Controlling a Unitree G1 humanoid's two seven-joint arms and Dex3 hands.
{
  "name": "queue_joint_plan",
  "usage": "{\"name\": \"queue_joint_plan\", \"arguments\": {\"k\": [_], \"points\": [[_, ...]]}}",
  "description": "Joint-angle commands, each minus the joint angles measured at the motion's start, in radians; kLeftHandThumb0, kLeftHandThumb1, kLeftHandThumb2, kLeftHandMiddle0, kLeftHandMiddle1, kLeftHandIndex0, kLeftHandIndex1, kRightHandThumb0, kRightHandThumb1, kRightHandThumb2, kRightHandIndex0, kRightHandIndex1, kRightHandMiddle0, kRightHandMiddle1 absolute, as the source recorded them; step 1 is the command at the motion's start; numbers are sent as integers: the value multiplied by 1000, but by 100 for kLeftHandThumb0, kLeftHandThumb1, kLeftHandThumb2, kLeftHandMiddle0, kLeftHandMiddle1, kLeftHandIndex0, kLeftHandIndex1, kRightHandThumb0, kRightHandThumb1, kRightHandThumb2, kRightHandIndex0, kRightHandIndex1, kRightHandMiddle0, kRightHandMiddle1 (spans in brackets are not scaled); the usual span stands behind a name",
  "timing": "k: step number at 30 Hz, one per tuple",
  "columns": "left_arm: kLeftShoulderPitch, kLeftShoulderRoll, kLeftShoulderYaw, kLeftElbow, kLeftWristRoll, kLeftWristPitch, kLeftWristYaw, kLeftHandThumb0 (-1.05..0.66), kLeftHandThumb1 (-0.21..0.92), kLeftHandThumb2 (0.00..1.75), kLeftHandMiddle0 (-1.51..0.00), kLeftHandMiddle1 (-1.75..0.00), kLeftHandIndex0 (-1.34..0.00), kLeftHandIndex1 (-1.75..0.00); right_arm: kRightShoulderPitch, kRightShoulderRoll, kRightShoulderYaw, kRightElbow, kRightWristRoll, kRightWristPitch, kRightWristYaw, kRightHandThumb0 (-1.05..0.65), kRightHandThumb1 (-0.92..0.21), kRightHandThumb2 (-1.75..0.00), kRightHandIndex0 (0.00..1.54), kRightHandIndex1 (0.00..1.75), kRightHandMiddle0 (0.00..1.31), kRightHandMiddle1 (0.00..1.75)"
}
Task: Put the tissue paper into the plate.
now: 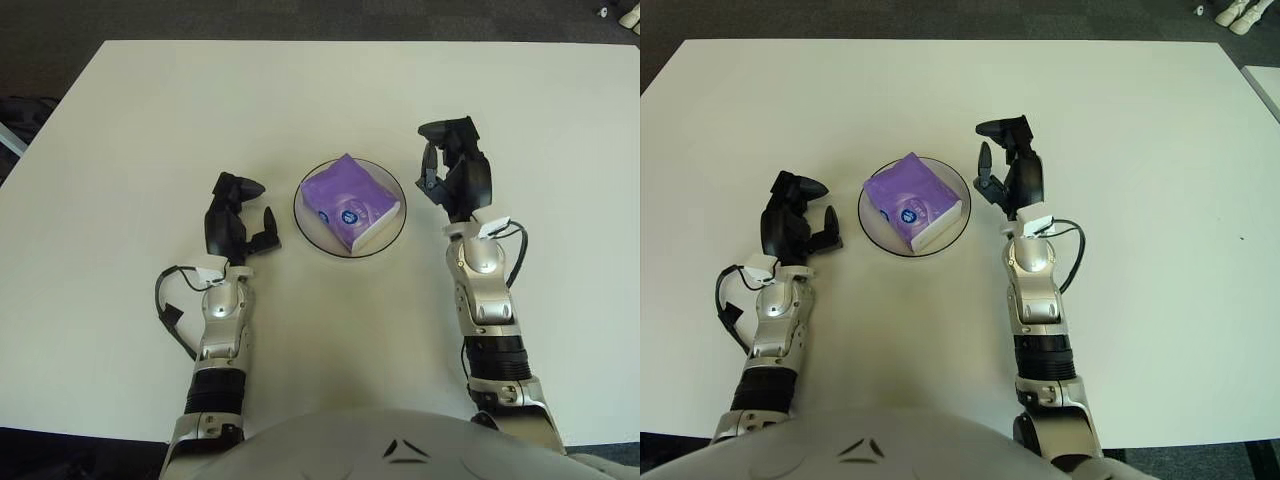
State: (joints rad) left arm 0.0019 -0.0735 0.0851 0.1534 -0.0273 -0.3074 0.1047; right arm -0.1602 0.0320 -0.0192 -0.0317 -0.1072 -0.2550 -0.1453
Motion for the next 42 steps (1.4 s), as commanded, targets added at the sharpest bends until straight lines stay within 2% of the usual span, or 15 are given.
{"name": "queue_joint_plan", "arguments": {"k": [1,4,10,19,32,42], "points": [[65,-13,1,79,3,54,13,-1,27,137,-66,-169,-43,-175,27,14,-19,64,-23,-86,-56,-49,-90,-100,49,115,28,152],[65,-13,1,75,4,56,13,-1,27,137,-66,-169,-43,-175,40,17,-29,139,-29,-149,-92,-51,-91,-98,54,120,34,159],[62,-9,-2,79,8,52,9,-1,25,141,-67,-172,-43,-175,37,48,-51,213,-52,-197,-185,-52,-92,-95,63,133,47,172],[58,-5,-4,89,5,38,-2,-1,23,143,-68,-173,-44,-175,51,74,-51,282,-67,-279,-258,-53,-90,-94,68,141,56,175],[59,-3,-6,82,0,43,-8,-1,20,147,-69,-174,-47,-175,62,74,-57,432,-75,-382,-305,-56,-92,-90,70,145,60,175],[60,-1,-10,86,5,47,-8,-1,22,145,-68,-174,-46,-175,50,72,-68,525,-57,-445,-304,-56,-92,-88,68,149,56,175]]}}
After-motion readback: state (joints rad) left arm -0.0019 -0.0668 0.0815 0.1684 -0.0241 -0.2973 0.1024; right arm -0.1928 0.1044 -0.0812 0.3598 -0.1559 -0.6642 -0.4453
